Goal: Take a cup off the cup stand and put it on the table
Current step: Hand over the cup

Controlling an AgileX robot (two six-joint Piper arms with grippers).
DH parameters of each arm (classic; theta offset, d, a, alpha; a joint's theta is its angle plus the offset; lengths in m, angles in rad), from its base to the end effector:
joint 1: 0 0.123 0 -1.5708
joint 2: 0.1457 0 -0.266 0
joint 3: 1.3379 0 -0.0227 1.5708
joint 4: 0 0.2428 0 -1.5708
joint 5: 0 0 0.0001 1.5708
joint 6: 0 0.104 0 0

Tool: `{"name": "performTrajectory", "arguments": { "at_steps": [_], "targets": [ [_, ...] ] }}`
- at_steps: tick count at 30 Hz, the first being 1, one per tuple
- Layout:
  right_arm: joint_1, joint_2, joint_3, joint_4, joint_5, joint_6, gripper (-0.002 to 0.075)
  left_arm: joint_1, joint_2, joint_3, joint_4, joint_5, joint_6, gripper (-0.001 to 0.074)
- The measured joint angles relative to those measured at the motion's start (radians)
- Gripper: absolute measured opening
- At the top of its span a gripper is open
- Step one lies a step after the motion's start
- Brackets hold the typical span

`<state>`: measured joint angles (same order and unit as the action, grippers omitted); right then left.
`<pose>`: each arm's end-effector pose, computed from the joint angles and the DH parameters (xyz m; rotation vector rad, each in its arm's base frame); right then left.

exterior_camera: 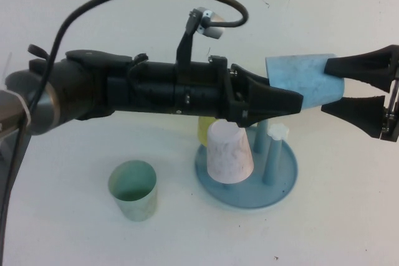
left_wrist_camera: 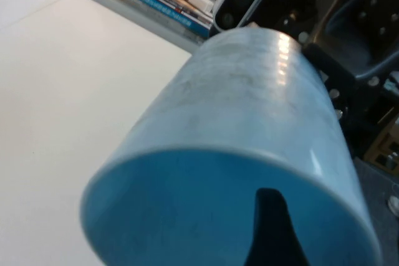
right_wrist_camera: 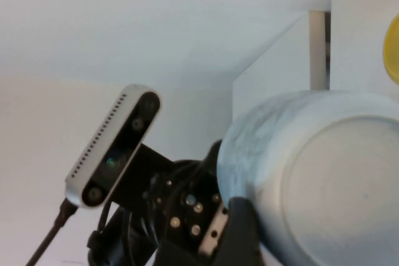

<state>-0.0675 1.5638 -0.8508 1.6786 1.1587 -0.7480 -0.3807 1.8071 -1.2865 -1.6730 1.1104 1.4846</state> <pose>0.2923 0.0752 0.2466 0.3547 2.1048 1.7458 0.3136 -0.2254 0.2777 0.8952 1.6942 -1.4581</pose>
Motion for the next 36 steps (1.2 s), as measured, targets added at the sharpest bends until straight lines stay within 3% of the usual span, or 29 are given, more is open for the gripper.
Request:
{"name": "performTrajectory", "arguments": {
  "at_steps": [11, 14, 18, 21, 36],
  "targets": [
    [-0.004, 0.0, -0.002, 0.032, 0.0, -0.129, 0.0535, -0.077, 0.015, -0.098, 0.009, -0.116, 0.006, 0.0372],
    [-0.004, 0.0, -0.004, 0.049, 0.0, -0.14, 0.0535, -0.08, 0.017, -0.118, 0.013, -0.128, 0.006, 0.0301],
    [-0.004, 0.0, -0.008, 0.06, -0.007, -0.169, 0.0531, -0.082, 0.02, -0.122, 0.017, -0.126, -0.002, 0.011],
    [-0.004, 0.0, -0.008, 0.064, -0.009, -0.194, 0.0522, -0.083, 0.02, -0.122, 0.017, -0.124, -0.014, 0.0042],
    [-0.004, 0.0, -0.008, 0.067, -0.029, -0.308, 0.0519, -0.085, 0.02, -0.122, 0.019, -0.141, 0.011, 0.0028]
  ]
}}
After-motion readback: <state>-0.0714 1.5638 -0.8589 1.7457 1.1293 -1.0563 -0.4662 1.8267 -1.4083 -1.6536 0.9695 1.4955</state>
